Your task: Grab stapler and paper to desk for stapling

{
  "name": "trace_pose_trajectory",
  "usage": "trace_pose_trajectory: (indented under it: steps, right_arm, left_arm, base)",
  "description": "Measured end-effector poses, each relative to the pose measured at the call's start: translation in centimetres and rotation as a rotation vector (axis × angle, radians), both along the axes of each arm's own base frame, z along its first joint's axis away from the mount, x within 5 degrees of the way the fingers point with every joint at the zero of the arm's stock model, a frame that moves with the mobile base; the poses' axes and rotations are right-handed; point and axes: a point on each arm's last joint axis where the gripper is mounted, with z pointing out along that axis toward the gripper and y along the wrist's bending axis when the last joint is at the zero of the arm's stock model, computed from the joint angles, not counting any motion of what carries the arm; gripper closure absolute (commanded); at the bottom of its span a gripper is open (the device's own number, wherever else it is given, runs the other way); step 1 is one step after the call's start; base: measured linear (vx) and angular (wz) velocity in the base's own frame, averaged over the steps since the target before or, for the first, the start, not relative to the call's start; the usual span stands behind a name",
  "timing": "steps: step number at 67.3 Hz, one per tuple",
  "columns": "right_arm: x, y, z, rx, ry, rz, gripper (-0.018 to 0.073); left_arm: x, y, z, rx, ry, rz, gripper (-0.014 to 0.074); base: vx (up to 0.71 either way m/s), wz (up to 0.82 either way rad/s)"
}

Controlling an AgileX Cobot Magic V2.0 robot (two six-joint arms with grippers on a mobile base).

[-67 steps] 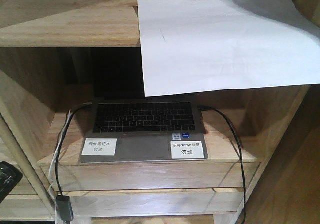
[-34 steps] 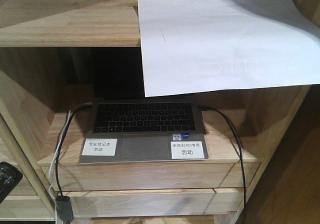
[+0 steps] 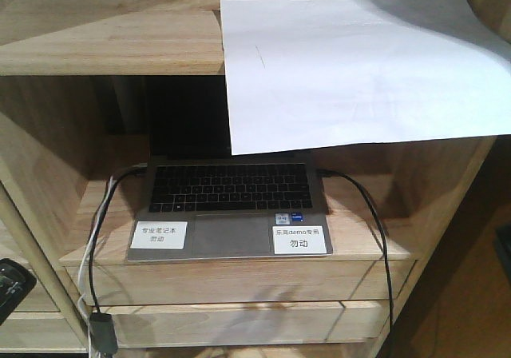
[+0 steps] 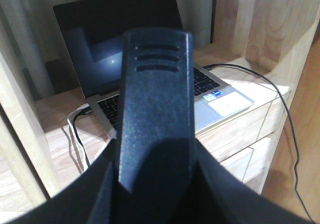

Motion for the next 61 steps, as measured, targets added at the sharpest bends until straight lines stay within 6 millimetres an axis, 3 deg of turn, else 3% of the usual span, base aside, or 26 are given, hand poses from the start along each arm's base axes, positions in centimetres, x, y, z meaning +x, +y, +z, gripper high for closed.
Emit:
trace_pose_trajectory:
  steps: [12, 31, 61]
  right_arm:
    - [2.6, 1.2, -0.1, 0.027, 0.013, 0.092, 0.0064]
    - [7.8, 3.0, 2.1, 0.059, -0.007, 0.214, 0.0064]
    - [12.8, 4.2, 4.0, 0.056, -0.027, 0.252, 0.0074]
  left_arm:
    - [0.0, 0.0, 0.0, 0.000, 0.000, 0.000, 0.0603]
    - [0.0, 0.0, 0.0, 0.000, 0.000, 0.000, 0.0603]
    - [0.0, 0.0, 0.0, 0.000, 0.001, 0.000, 0.0603]
  base:
    - [0.00, 0.00]
    - [0.00, 0.00]
    - [0.00, 0.00]
